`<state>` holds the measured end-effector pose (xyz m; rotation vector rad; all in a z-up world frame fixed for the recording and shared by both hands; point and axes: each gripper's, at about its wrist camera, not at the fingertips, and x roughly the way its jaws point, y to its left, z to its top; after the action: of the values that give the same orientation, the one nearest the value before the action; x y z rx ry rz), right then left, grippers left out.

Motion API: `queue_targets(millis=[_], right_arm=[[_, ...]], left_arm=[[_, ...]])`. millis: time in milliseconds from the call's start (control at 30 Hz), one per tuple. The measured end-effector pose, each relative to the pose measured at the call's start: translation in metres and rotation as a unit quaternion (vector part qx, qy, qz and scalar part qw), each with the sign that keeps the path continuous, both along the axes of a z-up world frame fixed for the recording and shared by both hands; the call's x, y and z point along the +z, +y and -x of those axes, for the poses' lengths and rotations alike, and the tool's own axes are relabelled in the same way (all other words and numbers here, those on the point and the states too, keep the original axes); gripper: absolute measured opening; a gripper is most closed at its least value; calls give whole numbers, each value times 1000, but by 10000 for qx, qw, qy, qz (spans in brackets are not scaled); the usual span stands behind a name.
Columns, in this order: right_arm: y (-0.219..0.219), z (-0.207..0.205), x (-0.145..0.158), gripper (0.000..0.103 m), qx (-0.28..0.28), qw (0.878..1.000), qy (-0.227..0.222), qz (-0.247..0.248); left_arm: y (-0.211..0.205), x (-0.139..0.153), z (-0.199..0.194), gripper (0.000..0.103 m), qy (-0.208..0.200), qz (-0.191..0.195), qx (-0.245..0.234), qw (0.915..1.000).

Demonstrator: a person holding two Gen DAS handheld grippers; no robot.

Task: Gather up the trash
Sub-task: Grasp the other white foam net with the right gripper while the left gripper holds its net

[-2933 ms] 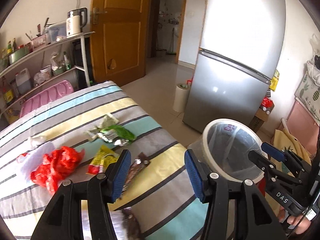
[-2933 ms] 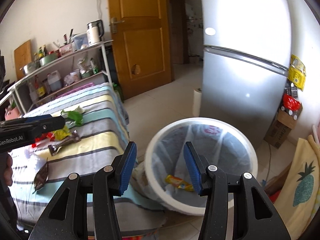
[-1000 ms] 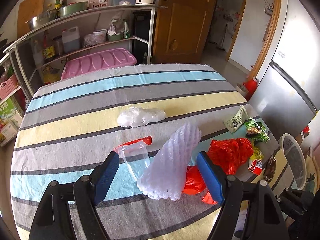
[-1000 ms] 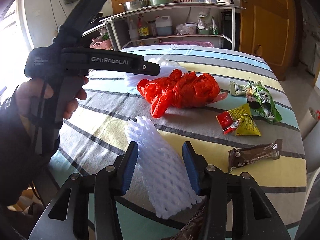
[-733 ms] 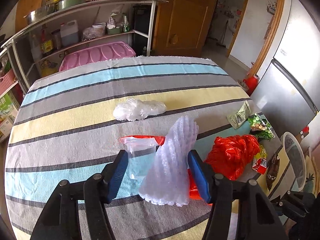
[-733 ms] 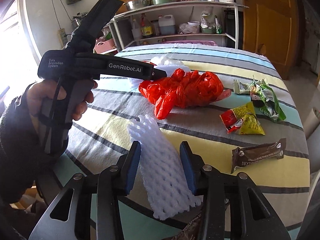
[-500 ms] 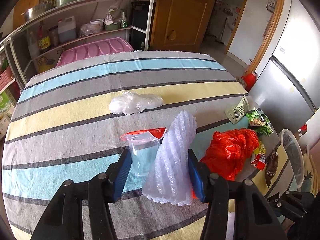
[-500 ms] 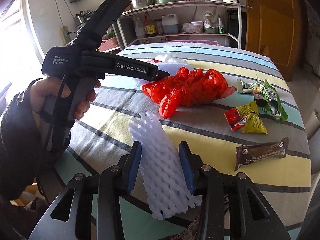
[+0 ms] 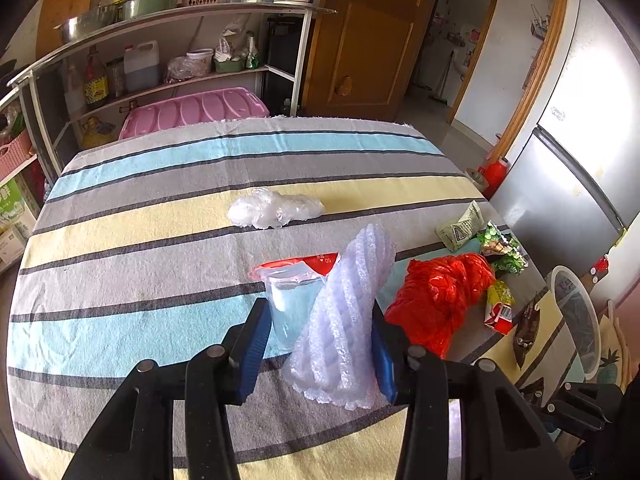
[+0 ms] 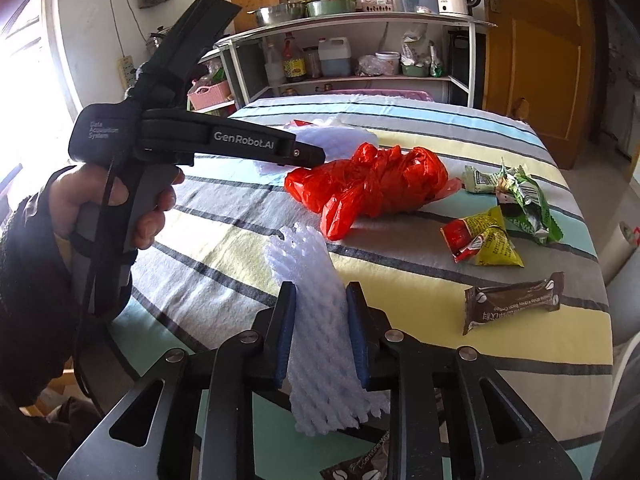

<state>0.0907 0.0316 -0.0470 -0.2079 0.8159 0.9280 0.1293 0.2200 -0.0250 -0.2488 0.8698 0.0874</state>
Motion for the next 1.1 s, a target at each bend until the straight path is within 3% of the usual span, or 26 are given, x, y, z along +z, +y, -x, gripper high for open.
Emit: queue_targets(millis=[400,600,900,1100], right_arm=[[-22,8,18,25,-448,9983,-81,-364],[-27,14,24,25,-600,9974,-170,-347],[-30,19,24,25,-704,9966,-171,-403],[-33,21,23,25,-722,9963,-153,-446]], left_arm=[[-5,16,36,47,-251,-18,128,9996],[-11,3,51,47,-116,176,-11,9998],[-24,-7,67,49,92,117,-137,9998],[-22,-11,84,55,35,154,83,9998]])
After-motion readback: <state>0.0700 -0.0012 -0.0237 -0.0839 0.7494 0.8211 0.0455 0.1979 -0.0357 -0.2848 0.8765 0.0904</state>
